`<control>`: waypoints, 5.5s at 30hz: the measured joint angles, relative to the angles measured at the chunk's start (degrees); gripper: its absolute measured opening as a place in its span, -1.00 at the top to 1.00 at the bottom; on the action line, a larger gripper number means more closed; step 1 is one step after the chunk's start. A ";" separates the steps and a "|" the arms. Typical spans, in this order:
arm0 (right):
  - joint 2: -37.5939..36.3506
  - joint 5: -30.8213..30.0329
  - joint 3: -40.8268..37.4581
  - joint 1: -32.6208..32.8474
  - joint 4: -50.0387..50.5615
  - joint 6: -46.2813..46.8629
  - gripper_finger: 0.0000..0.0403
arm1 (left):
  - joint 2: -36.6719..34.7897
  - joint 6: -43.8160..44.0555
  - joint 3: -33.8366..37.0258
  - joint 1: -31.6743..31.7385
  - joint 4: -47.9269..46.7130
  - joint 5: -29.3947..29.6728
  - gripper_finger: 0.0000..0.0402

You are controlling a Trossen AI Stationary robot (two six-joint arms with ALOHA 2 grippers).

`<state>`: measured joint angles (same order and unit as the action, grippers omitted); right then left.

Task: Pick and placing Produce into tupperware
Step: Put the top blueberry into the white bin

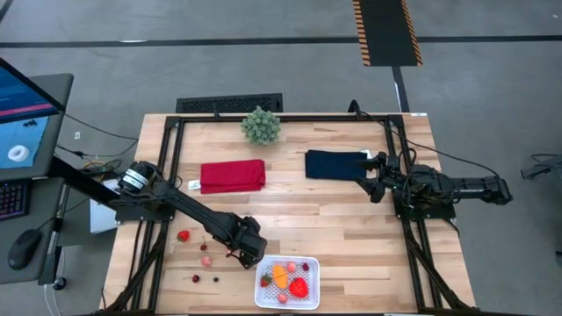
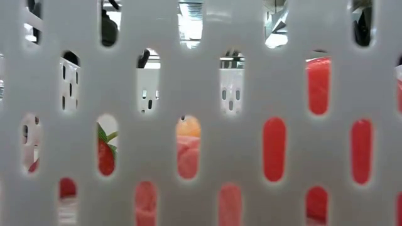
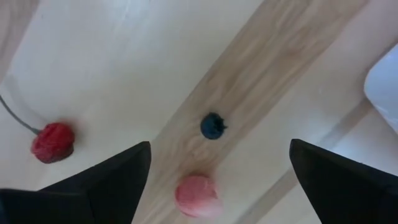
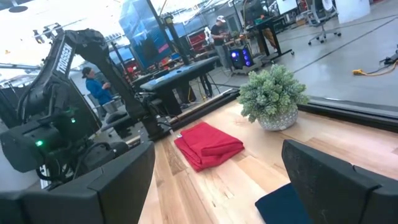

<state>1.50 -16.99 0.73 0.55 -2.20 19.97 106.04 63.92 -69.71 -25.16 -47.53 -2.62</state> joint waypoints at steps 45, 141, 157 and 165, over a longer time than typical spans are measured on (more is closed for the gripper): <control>-0.03 0.00 0.00 -0.01 -0.02 0.02 -0.86 | 0.00 -5.17 2.54 -0.81 3.67 1.34 -0.31; -0.03 0.00 0.00 0.01 0.00 0.00 -0.86 | -0.11 -28.54 2.47 -1.10 5.02 1.43 0.73; -0.03 0.00 0.00 0.01 -0.02 0.02 -0.86 | -0.26 -25.52 6.88 -1.08 9.99 2.68 0.11; -0.03 0.00 0.00 0.00 -0.02 0.02 -0.86 | -0.16 -24.56 6.95 -1.03 8.46 2.91 0.15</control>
<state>1.48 -16.99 0.73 0.54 -2.22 19.99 105.88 39.36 -62.77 -26.20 -39.07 0.29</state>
